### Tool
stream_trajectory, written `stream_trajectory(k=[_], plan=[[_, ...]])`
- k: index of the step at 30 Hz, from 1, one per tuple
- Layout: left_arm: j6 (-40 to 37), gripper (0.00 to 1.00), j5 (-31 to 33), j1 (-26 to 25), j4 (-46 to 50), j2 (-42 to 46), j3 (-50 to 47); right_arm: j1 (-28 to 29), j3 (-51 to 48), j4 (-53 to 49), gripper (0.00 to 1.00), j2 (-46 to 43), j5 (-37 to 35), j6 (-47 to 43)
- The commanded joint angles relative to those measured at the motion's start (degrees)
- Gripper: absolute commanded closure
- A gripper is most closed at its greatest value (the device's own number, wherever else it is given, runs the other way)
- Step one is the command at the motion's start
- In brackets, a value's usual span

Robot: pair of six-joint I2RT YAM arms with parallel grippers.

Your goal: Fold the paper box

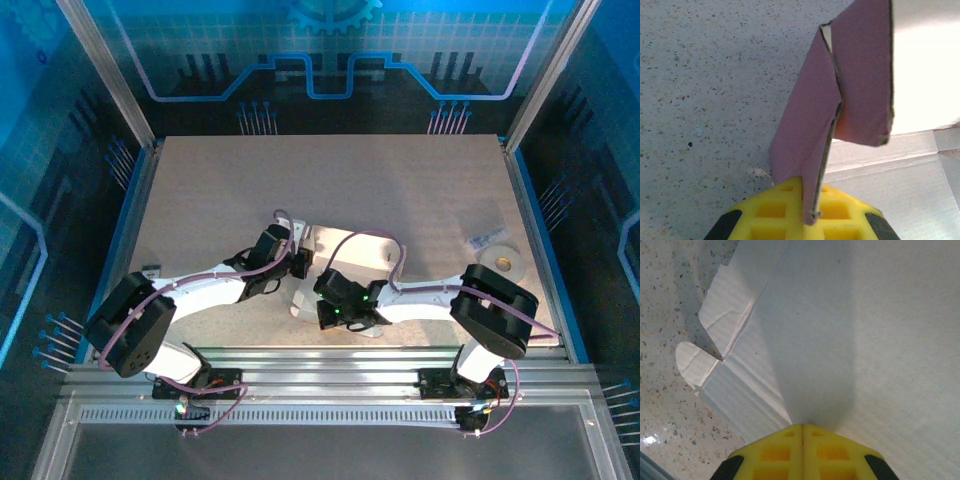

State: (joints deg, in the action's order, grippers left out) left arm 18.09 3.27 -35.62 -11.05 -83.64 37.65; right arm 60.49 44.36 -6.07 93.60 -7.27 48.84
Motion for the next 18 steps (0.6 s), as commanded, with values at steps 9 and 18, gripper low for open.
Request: stream_trajectory(k=[9,18], plan=[[1.5,0.96,-0.5,-2.6,10.7,-2.5,-4.5,-0.5,0.8,-4.5,1.00,-5.8,-3.3,-4.3],[1.8,0.96,-0.5,-3.0,10.7,-2.7,-4.3,-5.5,3.8,-9.7,1.00,-15.8,0.6,-12.4]])
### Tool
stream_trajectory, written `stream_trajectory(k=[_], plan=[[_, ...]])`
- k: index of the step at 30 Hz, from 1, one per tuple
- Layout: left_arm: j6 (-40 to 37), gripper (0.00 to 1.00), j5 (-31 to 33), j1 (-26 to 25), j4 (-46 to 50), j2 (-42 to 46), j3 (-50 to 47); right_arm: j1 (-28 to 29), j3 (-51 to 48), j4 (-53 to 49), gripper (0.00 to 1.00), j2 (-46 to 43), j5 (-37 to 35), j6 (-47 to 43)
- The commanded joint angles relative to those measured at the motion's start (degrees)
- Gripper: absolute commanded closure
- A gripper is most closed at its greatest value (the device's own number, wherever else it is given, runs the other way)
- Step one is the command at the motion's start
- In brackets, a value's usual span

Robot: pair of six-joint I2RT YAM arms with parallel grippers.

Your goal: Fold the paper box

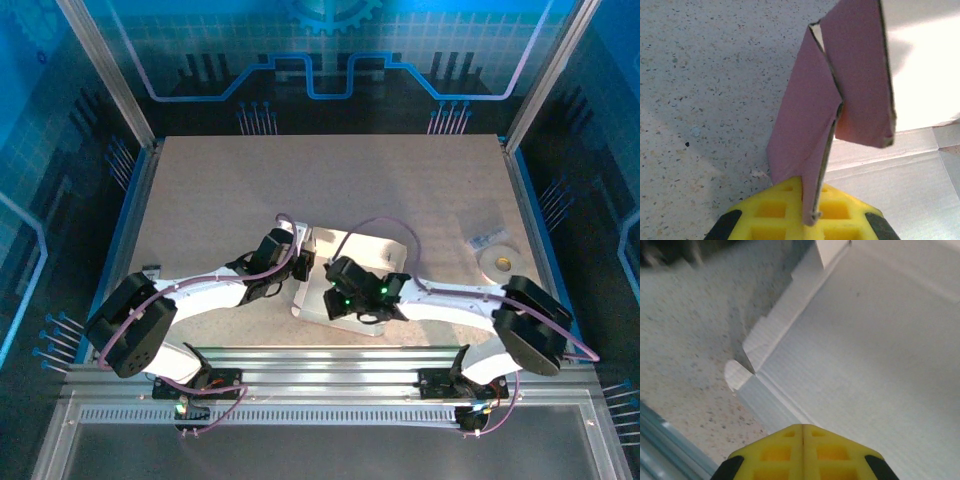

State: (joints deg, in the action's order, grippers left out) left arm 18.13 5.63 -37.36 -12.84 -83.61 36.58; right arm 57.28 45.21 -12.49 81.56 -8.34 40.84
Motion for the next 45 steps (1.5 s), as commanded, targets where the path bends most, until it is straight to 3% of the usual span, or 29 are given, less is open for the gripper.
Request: stream_trajectory(k=[1,8,13,19,28,45], plan=[[1.8,0.96,-2.9,-1.3,12.6,-2.7,-3.1,-3.6,3.8,-4.4,1.00,-5.1,2.8,-5.5],[1.1,0.96,-2.8,-1.4,12.8,-2.2,-3.2,-14.3,13.8,-11.9,0.91,-9.3,10.8,-13.6],[1.1,0.96,-3.0,-1.3,12.6,-2.3,-3.3,-20.1,23.0,-15.7,0.76,-3.8,15.2,-18.4],[0.1,0.96,-3.5,-1.4,12.4,-1.6,-4.0,-25.2,30.3,-14.4,0.69,5.7,20.7,-21.4],[0.4,0.96,-3.4,-1.6,11.9,-0.9,-4.8,-27.7,33.9,-8.2,0.60,17.1,27.9,-21.3],[0.6,0.96,-3.0,-1.9,12.0,-1.5,-4.2,-26.3,29.1,1.4,0.52,21.7,31.8,-17.7]])
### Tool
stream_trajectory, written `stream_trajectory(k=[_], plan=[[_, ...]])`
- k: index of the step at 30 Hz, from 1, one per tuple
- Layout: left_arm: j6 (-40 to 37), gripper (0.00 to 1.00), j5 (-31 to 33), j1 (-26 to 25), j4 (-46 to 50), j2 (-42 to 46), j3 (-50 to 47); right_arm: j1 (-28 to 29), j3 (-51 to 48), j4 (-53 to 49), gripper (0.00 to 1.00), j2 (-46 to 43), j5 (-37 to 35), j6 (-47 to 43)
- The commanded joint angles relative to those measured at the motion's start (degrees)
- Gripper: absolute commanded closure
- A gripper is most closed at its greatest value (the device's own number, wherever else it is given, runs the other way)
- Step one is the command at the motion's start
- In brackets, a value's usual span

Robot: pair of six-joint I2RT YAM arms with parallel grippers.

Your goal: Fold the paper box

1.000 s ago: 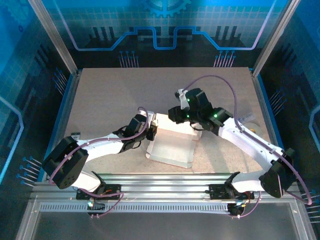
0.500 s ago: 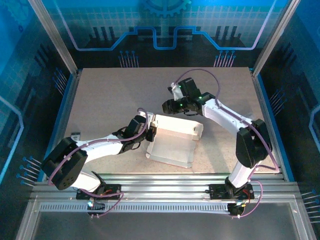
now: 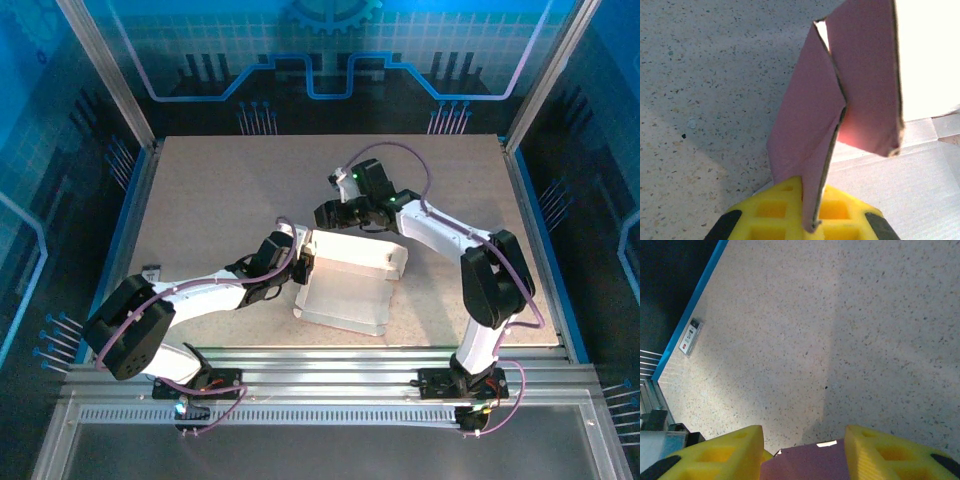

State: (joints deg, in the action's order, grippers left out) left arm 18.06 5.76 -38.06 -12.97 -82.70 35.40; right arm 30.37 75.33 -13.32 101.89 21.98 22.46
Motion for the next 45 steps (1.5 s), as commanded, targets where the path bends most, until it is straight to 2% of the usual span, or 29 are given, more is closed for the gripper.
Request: stream_trajectory(k=[1,27,45], plan=[[0.8,0.96,-3.2,-1.4,12.2,-2.5,-3.1,0.7,-1.2,2.4,0.52,1.5,1.6,0.7],[0.6,0.96,-3.2,-1.3,13.0,-2.4,-2.3,2.4,-9.7,13.2,0.44,1.9,3.8,3.0],[-1.2,0.96,-2.9,-1.4,16.4,1.1,-2.2,2.3,-14.1,15.3,0.37,-3.1,3.6,2.1]])
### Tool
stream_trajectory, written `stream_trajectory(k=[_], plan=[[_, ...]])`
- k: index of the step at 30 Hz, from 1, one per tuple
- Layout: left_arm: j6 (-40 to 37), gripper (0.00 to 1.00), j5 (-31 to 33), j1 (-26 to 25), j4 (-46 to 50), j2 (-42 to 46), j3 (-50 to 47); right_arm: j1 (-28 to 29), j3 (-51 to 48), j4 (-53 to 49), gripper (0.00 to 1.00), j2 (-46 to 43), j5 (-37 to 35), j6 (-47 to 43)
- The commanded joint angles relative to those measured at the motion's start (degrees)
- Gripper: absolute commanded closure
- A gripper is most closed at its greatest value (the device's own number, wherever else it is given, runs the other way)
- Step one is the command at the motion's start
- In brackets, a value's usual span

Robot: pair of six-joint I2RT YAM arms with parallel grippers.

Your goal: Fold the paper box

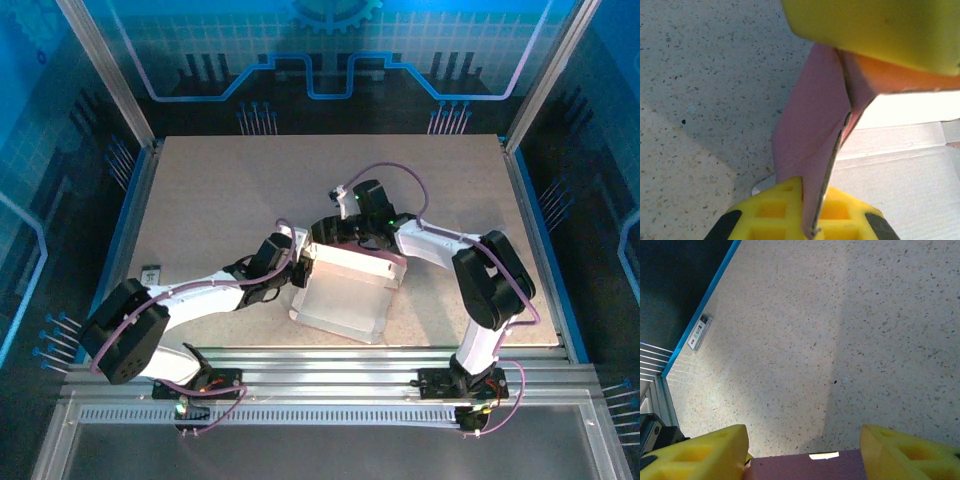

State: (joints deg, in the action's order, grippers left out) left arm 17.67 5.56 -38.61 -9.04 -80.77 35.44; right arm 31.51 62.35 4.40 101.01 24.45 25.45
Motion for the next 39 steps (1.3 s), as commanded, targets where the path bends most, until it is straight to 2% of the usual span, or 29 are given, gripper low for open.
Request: stream_trajectory(k=[1,9,28,39], plan=[[-1.0,0.96,-2.6,-0.8,12.4,-0.6,-2.3,1.1,-1.0,-2.5,0.37,-2.5,1.4,-0.9],[-0.7,0.96,-3.2,-0.8,12.1,-1.0,-2.3,1.3,-0.7,-2.5,0.35,-2.7,3.2,-1.2],[-0.1,0.95,-3.6,-0.8,12.0,-0.8,-2.2,2.9,-3.3,-4.4,0.38,-1.5,-4.5,-3.6],[1.1,0.85,-3.2,-0.8,14.8,2.3,0.4,3.3,-4.5,-4.4,0.42,-2.7,-5.1,-4.7]])
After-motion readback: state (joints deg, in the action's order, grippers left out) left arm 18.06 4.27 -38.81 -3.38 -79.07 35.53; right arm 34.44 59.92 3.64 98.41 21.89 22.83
